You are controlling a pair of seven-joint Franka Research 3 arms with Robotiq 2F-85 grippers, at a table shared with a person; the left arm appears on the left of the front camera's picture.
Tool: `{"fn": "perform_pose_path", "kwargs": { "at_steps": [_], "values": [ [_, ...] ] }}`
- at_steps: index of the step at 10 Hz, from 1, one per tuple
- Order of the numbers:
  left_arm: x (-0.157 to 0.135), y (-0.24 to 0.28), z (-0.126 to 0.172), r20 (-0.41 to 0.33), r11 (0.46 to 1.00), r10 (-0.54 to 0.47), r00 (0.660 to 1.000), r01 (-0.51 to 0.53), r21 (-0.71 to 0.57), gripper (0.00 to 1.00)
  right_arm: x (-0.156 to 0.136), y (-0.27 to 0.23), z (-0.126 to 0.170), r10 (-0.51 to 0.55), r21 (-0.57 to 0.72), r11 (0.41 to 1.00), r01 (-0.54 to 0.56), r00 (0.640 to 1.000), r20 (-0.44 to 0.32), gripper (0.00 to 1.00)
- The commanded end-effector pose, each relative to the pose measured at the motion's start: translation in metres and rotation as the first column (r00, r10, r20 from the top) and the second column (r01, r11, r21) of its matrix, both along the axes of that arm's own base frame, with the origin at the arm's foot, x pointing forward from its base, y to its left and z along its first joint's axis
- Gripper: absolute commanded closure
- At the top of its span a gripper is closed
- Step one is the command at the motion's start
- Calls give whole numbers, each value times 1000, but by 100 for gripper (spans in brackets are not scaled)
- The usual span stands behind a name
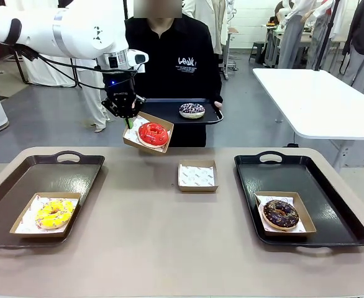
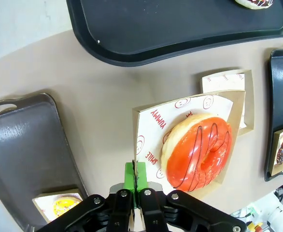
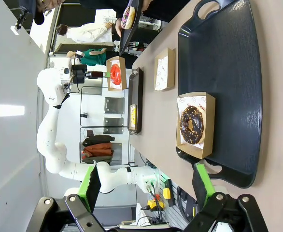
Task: Individually package the donuts and arrange them on the tray.
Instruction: Place the picked Paper togo box on the Handle tray while simultaneously picking up another Paper togo box from the table with the other hand.
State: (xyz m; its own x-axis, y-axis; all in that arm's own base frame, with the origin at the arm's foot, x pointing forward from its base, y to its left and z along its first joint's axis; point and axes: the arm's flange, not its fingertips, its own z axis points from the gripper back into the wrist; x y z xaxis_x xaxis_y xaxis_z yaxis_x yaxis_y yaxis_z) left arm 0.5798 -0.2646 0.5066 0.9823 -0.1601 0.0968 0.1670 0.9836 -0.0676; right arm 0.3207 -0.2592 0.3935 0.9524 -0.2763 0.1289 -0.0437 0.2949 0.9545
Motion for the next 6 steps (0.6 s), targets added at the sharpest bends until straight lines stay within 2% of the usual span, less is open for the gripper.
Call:
{"fn": "perform_pose_path", "kwargs": {
  "at_steps": [1,6],
  "values": [
    [-2,3,0,-1,1000,-4,1000,4,-9,100,-1,2,-2,0,8,1000,0,1000,1,0],
    [-2,3,0,-1,1000,-4,1000,4,-9,100,-1,2,-2,0,8,1000,0,1000,1,0]
  ]
}}
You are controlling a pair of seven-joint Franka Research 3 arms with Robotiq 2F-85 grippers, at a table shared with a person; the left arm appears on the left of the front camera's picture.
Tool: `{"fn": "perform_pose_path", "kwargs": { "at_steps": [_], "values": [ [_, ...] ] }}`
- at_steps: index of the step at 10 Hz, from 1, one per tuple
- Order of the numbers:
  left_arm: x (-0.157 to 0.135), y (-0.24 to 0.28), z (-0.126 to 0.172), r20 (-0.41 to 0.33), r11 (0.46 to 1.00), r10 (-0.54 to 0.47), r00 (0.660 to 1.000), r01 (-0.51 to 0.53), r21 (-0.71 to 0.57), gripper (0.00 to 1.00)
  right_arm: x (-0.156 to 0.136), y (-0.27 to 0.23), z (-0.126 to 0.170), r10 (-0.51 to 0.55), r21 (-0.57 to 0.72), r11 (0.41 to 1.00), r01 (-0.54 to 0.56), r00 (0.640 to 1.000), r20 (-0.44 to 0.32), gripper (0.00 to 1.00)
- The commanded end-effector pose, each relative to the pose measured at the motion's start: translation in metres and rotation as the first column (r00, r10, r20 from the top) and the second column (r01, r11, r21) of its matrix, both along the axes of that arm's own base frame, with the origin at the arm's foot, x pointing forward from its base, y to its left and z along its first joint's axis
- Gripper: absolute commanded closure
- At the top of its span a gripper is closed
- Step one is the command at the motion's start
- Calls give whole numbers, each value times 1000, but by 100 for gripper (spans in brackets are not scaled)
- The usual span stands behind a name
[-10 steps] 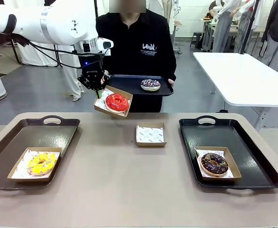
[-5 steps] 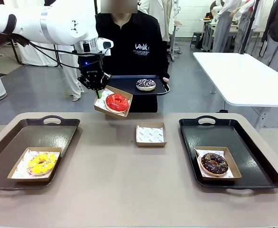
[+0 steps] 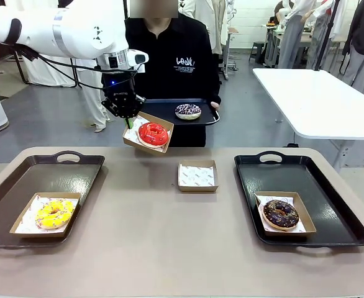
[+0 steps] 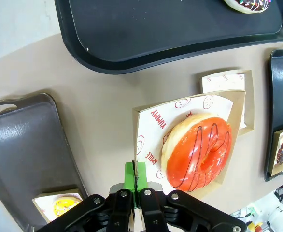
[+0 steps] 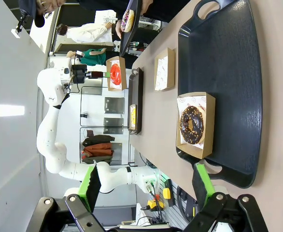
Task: Individually package the donuts and arrange them on the tray.
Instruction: Place the picked Paper togo box on the Handle tray while simultaneously picking up another Paper togo box from the table with the other hand.
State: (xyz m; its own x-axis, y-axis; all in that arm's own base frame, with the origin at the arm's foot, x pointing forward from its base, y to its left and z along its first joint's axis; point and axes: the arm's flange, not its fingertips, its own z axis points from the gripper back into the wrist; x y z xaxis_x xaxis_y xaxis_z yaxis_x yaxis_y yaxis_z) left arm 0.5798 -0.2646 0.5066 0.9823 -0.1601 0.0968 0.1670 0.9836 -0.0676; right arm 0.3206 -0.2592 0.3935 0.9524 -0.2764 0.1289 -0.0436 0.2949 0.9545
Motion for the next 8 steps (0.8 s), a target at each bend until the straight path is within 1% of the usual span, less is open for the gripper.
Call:
{"fn": "perform_pose_path", "kwargs": {
  "at_steps": [1,2,3,4,5,6,8],
  "values": [
    [-2,3,0,-1,1000,-4,1000,4,-9,100,0,0,0,0,0,1000,0,1000,0,0],
    [0,0,0,0,1000,0,1000,0,0,99,8,11,10,-83,15,996,83,996,14,0],
    [-4,18,4,6,1000,-9,1000,9,-2,99,27,28,23,-159,-45,986,162,985,61,0],
    [-11,38,7,13,1000,-21,1000,21,2,99,45,49,43,-147,-87,984,154,986,73,0],
    [-17,65,9,2,1000,-13,1000,13,-18,99,70,75,70,-129,-94,986,135,989,67,0],
    [-24,86,8,8,1000,24,1000,-24,-4,99,90,101,90,-111,-117,986,115,993,44,0],
    [-38,125,8,-5,997,71,997,-71,11,99,125,157,125,-37,-189,981,32,999,-23,0]
  ]
}}
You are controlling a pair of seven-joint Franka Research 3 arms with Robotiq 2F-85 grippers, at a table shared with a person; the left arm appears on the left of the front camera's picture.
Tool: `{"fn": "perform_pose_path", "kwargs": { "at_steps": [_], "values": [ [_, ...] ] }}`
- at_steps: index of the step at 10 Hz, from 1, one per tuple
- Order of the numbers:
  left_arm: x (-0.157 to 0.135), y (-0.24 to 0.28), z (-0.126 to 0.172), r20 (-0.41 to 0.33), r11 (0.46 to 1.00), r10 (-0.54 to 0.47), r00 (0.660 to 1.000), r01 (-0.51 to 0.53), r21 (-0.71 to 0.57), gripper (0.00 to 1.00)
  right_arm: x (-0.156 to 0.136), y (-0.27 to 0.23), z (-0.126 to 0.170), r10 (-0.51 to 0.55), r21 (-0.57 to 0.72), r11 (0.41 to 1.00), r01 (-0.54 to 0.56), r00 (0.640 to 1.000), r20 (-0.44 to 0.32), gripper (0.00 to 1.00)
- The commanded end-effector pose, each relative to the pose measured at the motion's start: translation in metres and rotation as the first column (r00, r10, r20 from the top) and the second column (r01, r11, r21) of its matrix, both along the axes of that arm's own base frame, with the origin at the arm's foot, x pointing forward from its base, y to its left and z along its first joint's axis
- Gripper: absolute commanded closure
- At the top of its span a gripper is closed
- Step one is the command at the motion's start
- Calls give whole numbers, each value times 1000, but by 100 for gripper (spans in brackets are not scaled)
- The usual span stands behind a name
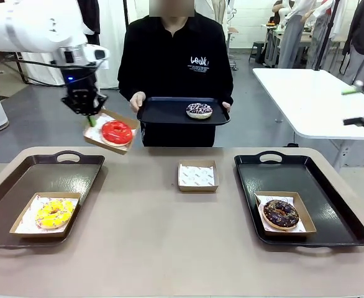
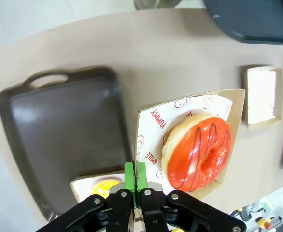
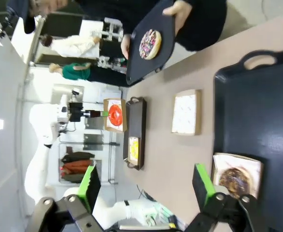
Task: Individually package the donuts and arrange them on the tray.
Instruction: Place the picked Paper togo box on the Handle tray while simultaneously picking up another Paper togo box from the table with the other hand.
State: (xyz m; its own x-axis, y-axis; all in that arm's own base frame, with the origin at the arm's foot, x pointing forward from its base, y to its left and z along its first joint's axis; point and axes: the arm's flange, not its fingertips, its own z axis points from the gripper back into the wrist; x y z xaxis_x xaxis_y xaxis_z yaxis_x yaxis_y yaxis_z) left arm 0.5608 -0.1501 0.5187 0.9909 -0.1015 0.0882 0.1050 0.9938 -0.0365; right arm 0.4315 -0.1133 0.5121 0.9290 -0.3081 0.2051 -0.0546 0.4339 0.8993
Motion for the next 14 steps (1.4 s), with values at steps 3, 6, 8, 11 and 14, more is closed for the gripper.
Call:
{"fn": "perform_pose_path", "kwargs": {
  "at_steps": [3,6,8,11,14],
  "values": [
    [-34,65,-11,13,996,72,997,-71,-58,99,50,118,22,105,-261,956,-133,987,-120,0],
    [-46,101,-29,-8,988,129,992,-129,-89,99,47,195,-5,109,-499,835,-231,959,-260,0],
    [-52,120,-39,-19,983,149,989,-150,-107,99,43,235,-28,98,-599,760,-252,955,-279,0],
    [-47,144,-51,-15,982,153,988,-154,-109,99,37,251,-52,113,-625,728,-281,949,-295,0],
    [-44,143,-49,-35,982,169,985,-172,-83,99,37,256,-50,138,-622,724,-299,946,-294,0]
  ]
}}
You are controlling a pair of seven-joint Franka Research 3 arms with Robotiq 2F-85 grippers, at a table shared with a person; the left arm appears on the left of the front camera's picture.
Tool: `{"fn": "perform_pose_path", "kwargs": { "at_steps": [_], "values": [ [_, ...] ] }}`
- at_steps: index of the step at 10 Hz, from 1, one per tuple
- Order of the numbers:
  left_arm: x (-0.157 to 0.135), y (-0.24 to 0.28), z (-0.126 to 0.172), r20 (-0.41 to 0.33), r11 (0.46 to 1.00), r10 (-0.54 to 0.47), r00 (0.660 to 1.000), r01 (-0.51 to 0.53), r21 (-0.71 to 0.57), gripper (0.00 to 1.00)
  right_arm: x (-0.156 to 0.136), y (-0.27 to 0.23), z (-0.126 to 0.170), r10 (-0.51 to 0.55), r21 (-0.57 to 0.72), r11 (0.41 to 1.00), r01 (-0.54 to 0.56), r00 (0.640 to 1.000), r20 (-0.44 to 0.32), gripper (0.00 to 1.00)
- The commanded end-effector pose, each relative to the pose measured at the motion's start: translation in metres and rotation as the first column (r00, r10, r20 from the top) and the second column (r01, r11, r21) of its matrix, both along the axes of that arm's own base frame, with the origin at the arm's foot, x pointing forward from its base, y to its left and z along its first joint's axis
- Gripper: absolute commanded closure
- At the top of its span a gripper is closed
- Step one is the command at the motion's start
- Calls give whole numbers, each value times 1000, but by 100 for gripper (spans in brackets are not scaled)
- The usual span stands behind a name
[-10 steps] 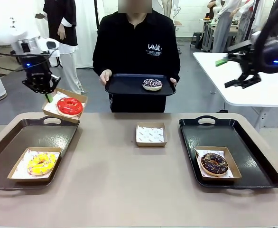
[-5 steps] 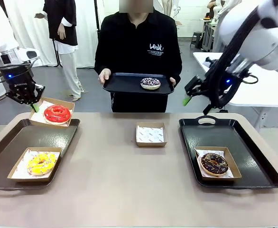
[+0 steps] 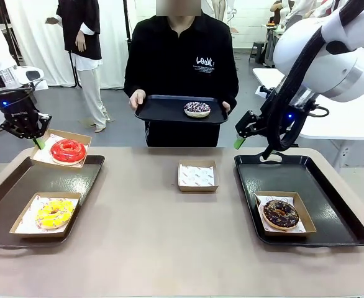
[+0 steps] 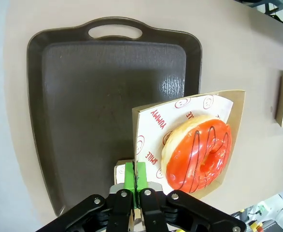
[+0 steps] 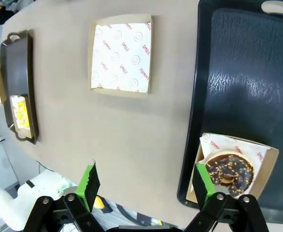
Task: Individually package the donuts and arrange them on the tray.
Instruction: Place the picked Paper togo box on the Handle tray while simultaneously picking up another Paper togo box from the table with the other hand.
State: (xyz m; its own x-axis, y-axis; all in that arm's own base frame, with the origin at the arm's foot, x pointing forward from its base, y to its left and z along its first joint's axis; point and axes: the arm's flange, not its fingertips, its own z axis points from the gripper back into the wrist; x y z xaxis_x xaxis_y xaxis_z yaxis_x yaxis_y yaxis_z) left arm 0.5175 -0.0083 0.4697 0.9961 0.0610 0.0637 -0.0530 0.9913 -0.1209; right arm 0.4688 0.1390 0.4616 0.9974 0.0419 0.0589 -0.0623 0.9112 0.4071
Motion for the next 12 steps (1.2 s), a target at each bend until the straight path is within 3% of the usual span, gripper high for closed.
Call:
{"fn": "perform_pose_path", "kwargs": {
  "at_steps": [1,7,10,12],
  "values": [
    [-1,2,0,-2,1000,15,1000,-15,-1,99,0,4,1,2,-8,1000,-2,1000,9,0],
    [0,1,0,-1,1000,2,1000,-2,0,99,0,3,1,7,0,1000,-7,1000,2,0],
    [17,3,-1,0,992,7,1000,-7,127,99,20,58,-14,25,-219,976,-17,999,35,0],
    [33,1,-9,-15,978,-7,1000,10,209,99,40,86,-38,28,-266,964,-20,999,27,0]
  ]
}}
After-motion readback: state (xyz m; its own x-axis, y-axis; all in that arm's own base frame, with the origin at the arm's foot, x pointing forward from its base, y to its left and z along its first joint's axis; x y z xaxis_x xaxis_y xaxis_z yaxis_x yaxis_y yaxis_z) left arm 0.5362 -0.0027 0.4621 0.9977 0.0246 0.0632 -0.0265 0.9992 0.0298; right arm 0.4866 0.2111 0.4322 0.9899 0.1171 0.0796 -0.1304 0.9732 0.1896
